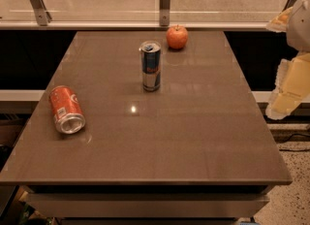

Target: Knock redbull can over

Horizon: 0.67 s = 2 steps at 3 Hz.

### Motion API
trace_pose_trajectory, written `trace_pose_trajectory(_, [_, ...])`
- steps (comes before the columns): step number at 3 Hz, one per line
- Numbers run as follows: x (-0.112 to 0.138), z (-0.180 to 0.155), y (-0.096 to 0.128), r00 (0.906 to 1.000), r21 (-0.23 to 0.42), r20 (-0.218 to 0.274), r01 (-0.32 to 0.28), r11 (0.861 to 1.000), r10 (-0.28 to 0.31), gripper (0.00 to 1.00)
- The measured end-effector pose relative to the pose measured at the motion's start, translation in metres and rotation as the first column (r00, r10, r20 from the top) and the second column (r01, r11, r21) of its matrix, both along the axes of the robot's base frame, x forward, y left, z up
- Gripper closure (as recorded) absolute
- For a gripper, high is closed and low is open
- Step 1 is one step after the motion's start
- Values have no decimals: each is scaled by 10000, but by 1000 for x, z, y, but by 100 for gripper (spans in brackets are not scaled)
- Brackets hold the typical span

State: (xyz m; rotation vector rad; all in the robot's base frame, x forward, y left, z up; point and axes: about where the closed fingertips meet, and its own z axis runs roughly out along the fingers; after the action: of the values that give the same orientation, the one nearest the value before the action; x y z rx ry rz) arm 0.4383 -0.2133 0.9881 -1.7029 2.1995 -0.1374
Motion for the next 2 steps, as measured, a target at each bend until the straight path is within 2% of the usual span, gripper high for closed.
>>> trace_pose_trajectory(1, [0,0,0,10000,0,0,0,10000,0,0])
trace_pose_trajectory(2, [1,3,1,9999,306,139,22,9995,-26,0])
